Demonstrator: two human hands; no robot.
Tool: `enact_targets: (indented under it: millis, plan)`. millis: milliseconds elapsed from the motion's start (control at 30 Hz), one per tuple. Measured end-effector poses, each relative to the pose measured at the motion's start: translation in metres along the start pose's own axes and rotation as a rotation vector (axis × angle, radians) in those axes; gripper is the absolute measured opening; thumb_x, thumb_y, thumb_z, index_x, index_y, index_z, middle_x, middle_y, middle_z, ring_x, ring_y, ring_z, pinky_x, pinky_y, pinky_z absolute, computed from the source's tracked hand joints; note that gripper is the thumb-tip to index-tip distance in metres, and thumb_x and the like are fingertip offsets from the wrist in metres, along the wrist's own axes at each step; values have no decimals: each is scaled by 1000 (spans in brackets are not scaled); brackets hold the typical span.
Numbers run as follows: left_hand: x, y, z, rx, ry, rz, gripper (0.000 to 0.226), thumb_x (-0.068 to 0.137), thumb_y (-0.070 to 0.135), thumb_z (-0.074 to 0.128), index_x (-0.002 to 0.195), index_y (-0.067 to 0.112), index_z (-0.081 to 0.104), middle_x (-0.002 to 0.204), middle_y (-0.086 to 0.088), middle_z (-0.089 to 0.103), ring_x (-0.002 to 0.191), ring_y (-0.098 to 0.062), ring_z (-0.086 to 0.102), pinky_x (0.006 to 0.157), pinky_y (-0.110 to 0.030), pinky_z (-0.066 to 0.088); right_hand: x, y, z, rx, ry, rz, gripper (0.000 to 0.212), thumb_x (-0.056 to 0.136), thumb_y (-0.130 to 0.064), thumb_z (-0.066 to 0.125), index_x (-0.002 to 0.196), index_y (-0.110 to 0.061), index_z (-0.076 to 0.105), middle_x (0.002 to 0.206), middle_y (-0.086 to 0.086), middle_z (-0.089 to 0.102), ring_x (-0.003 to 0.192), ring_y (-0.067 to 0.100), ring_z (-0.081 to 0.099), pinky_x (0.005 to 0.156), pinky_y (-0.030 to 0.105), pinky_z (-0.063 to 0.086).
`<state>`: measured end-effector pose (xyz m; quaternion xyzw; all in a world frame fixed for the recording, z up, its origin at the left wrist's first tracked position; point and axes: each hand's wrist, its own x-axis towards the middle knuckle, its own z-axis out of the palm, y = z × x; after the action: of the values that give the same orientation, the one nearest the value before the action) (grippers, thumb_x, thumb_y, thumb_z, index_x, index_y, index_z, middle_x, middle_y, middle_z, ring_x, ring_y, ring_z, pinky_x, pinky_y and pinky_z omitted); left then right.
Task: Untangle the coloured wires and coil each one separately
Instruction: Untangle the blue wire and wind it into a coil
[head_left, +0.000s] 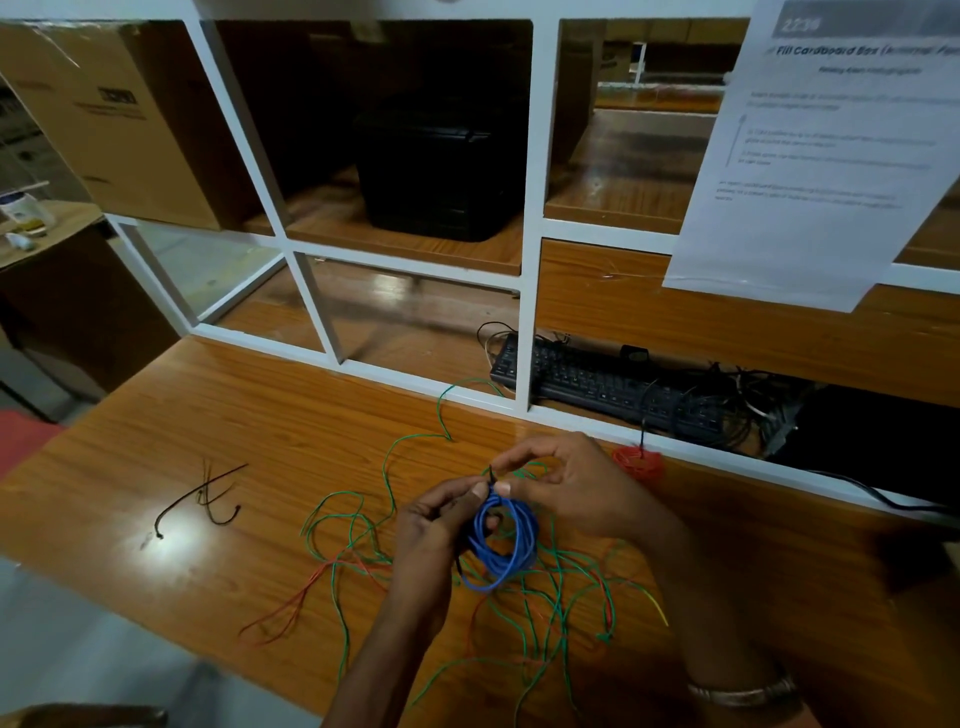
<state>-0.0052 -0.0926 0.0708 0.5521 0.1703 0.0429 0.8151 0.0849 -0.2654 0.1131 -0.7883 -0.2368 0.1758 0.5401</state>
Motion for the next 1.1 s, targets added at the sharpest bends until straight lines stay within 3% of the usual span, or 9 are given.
enact_targets:
  millis: [167, 300, 400, 533, 633, 733, 833, 1100]
  plan:
    - [-3, 1, 2, 8, -36, -9, 18, 94, 11, 71, 107, 1, 79, 95, -20, 77, 76, -24, 73, 67, -33, 58, 0, -1, 0, -57, 52, -49, 3, 92, -24, 75, 93, -24, 78, 98, -5, 75, 95, 12, 71, 82, 48, 60]
    - [-5, 3, 3, -2, -42, -9, 17, 94, 10, 71, 106, 1, 79, 92, -19, 76, 73, -23, 71, 64, -32, 58, -1, -3, -3, -47, 18, -53, 2, 95, -23, 72, 95, -25, 74, 103, -5, 74, 93, 7, 70, 78, 36, 58]
    - [-4, 4, 5, -14, -44, -10, 17, 93, 10, 72, 106, 1, 80, 93, -21, 76, 72, -24, 70, 64, -31, 58, -3, -8, -4, 8, 3, -38, 7, 94, -16, 74, 101, -17, 74, 106, 1, 72, 76, -5, 68, 64, 15, 51]
    - [-4, 7, 5, -3, -70, -8, 18, 94, 12, 71, 107, 2, 80, 93, -21, 75, 71, -24, 70, 65, -32, 58, -1, -5, -3, 35, 24, -64, 4, 91, -15, 78, 94, -18, 76, 113, -6, 73, 106, 8, 70, 80, 32, 60]
    - [-6, 10, 5, 32, -98, 11, 17, 95, 11, 71, 107, 3, 79, 90, -22, 73, 70, -24, 70, 66, -32, 59, 0, -3, -2, 30, 36, -87, 4, 92, -16, 76, 92, -16, 72, 116, -8, 71, 114, 10, 67, 83, 33, 59]
    - [-8, 15, 6, 68, -133, 60, 17, 96, 12, 70, 109, 3, 77, 80, -17, 67, 69, -22, 71, 72, -40, 61, 1, -2, 0, 46, 95, -128, 5, 92, -14, 74, 91, -14, 69, 109, -6, 70, 108, 14, 67, 82, 39, 60]
    - [-8, 20, 6, 93, -157, 86, 16, 96, 13, 70, 110, 6, 75, 82, -18, 70, 73, -27, 72, 75, -46, 60, 4, -2, 2, 49, 143, -123, 8, 92, -10, 74, 89, -15, 68, 100, -3, 69, 96, 12, 68, 80, 34, 58]
    - [-7, 23, 10, 93, -143, 186, 6, 94, 4, 71, 98, 6, 75, 86, -24, 75, 73, -35, 73, 68, -42, 61, 0, -6, 4, 118, 149, -228, 5, 93, -3, 71, 92, -7, 68, 97, 6, 68, 89, 19, 68, 79, 29, 54]
